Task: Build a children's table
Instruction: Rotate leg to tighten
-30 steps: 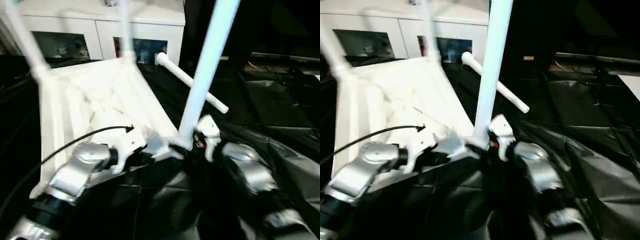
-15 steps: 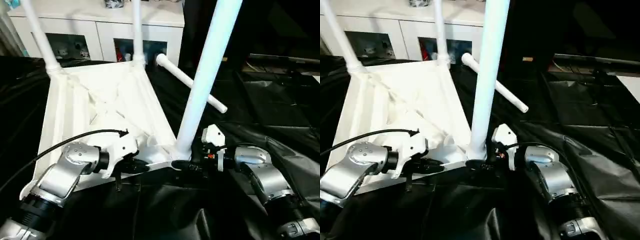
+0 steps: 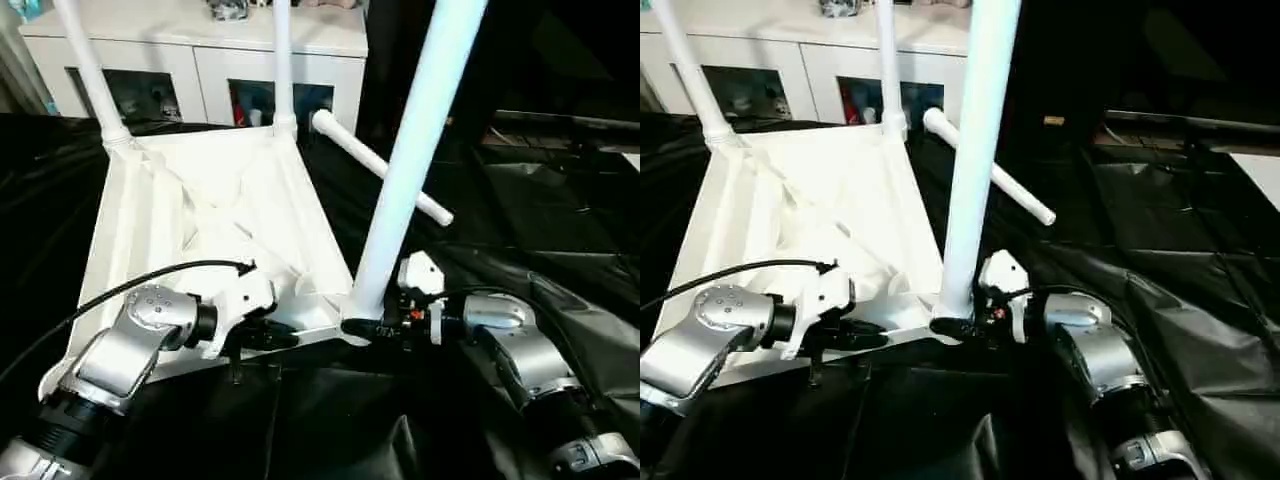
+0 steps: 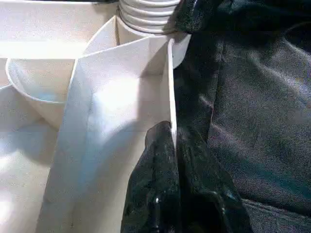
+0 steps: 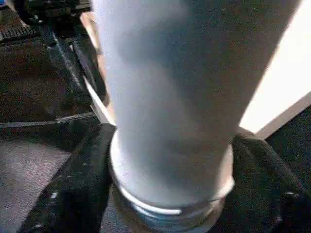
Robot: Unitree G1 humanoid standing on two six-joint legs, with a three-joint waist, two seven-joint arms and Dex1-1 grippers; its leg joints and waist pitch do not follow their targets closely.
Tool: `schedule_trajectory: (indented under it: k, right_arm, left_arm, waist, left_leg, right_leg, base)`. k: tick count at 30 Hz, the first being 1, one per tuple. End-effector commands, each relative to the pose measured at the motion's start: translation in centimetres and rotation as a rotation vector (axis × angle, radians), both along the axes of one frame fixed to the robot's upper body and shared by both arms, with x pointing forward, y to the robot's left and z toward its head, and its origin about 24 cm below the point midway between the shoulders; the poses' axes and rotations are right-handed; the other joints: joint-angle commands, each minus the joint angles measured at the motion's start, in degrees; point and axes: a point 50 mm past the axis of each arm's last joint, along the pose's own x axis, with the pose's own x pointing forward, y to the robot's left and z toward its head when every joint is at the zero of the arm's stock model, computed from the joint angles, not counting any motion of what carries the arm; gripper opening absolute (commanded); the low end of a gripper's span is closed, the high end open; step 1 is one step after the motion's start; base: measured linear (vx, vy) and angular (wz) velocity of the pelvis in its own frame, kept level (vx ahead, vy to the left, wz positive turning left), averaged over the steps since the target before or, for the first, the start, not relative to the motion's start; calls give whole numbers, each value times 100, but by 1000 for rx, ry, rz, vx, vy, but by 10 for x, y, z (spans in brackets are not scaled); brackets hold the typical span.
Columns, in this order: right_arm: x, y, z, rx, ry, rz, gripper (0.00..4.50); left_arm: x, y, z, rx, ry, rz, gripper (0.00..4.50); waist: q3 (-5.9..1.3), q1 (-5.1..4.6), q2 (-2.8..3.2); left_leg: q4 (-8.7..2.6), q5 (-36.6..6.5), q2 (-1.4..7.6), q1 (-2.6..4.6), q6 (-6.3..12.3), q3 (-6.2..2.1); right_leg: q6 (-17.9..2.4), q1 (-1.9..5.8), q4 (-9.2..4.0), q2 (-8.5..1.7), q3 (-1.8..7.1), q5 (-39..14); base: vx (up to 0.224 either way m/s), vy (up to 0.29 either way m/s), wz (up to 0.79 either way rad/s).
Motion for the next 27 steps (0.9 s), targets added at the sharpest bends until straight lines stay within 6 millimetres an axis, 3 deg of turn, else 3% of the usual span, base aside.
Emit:
schedule_trajectory:
  k: [1, 5, 9, 10, 12, 13, 14, 15, 16, 17, 18, 20, 21, 23, 26, 27]
  right_arm:
    - [1, -4, 0, -14, -7, -12, 301]
    - [1, -4, -3, -16, 2, -10, 275]
    - [1, -3, -4, -11, 11, -21, 274]
    - [2, -3, -6, 2, 21, -45, 274]
    - [2, -3, -6, 2, 21, -45, 274]
    - [4, -1, -10, 24, 34, -112, 274]
    - [4, -1, -10, 24, 34, -112, 274]
    - [8, 2, -16, 44, 56, -200, 274]
    - [10, 7, -22, 60, 68, -273, 274]
    - [13, 16, -28, 74, 90, -377, 274]
    - [15, 23, -32, 79, 105, -438, 274]
    - [17, 33, -36, 93, 127, -532, 273]
    - [18, 38, -37, 95, 138, -579, 273]
    - [19, 44, -40, 97, 157, -628, 273]
    - [22, 52, -42, 84, 161, -698, 273]
    - [23, 56, -43, 73, 164, -736, 273]
  left_arm:
    - [-2, -9, 10, -54, -19, -82, 0]
    - [-2, -9, 10, -53, -15, -84, 0]
    - [-2, -9, 9, -55, -12, -79, 0]
    - [-2, -9, 8, -56, -10, -69, 0]
    - [-2, -9, 8, -56, -10, -69, 0]
    - [1, -9, 5, -56, -13, -26, 0]
    - [1, -9, 5, -56, -13, -26, 0]
    - [4, -12, 1, -65, -13, 24, 0]
    - [7, -15, -3, -72, -12, 66, 0]
    - [12, -24, -7, -88, -9, 124, 0]
    - [15, -30, -8, -98, -5, 157, 0]
    - [22, -40, -10, -99, -19, 221, 0]
    - [26, -45, -10, -98, -25, 252, 0]
    - [29, -51, -10, -96, -33, 282, 0]
    - [37, -59, -12, -75, -51, 351, 0]
    - [40, -63, -14, -52, -63, 386, 0]
  waist:
    - [-334, -19, 47]
    - [-337, -21, 49]
    - [-339, -21, 55]
    - [-340, -18, 81]
    - [-339, -27, 67]
    - [-343, -21, 131]
    - [-332, -38, 110]
    - [-333, -52, 149]
    - [-322, -59, 137]
    - [-317, -76, 85]
    - [-298, -90, 103]
    - [-291, -128, 112]
    - [-248, -163, 119]
    - [-227, -161, 105]
    - [-238, -151, 118]
    - [-241, -145, 91]
  left_leg:
    - [-371, -764, 119, 66, 193, -5]
    - [-366, -777, 118, 67, 210, -2]
    - [-364, -779, 116, 68, 206, -4]
    - [-362, -784, 116, 70, 201, -8]
    - [-365, -810, 113, 66, 192, -8]
    - [-365, -826, 117, 76, 161, -16]
    - [-369, -869, 114, 76, 149, -6]
    - [-379, -1017, 115, 87, 66, -10]
    - [-382, -1071, 111, 82, 28, -13]
    - [-406, -1135, 112, 78, -36, -20]
    - [-416, -1189, 109, 85, -75, -16]
    - [-447, -1460, 105, 98, -187, -46]
    - [-467, -1614, 105, 110, -223, -37]
    - [-472, -1936, 87, 163, -226, -50]
    - [-483, -1907, 98, 163, -196, -55]
    - [-487, -1788, 97, 173, -213, -52]
  right_leg:
    - [-1334, 309, -352, -314, 257, 23]
    - [-1367, 310, -350, -314, 254, 36]
    - [-1370, 314, -347, -314, 253, 44]
    - [-1374, 311, -344, -315, 252, 49]
    - [-1379, 315, -350, -312, 251, 35]
    - [-1385, 305, -340, -317, 251, 39]
    - [-1384, 296, -361, -305, 251, 18]
    - [-1391, 291, -376, -312, 251, -99]
    - [-1391, 296, -382, -314, 254, -148]
    - [-1365, 312, -397, -324, 252, -326]
    - [-1341, 293, -406, -323, 256, -481]
    - [-1218, 310, -450, -347, 246, -1062]
    - [-1058, 259, -511, -340, 262, -1456]
    - [-887, 243, -594, -368, 261, -2149]
    - [-808, 227, -612, -362, 280, -2151]
    - [-808, 216, -599, -353, 277, -2088]
  base:
    - [0, 0, 0]
    - [0, 0, 0]
    - [0, 0, 0]
    - [0, 0, 0]
    - [0, 0, 0]
    - [0, 0, 0]
    - [0, 0, 0]
    - [0, 0, 0]
    - [0, 0, 0]
    - [0, 0, 0]
    - [0, 0, 0]
    - [0, 0, 0]
    - [0, 0, 0]
    - [0, 0, 0]
    - [0, 0, 0]
    - [0, 0, 0]
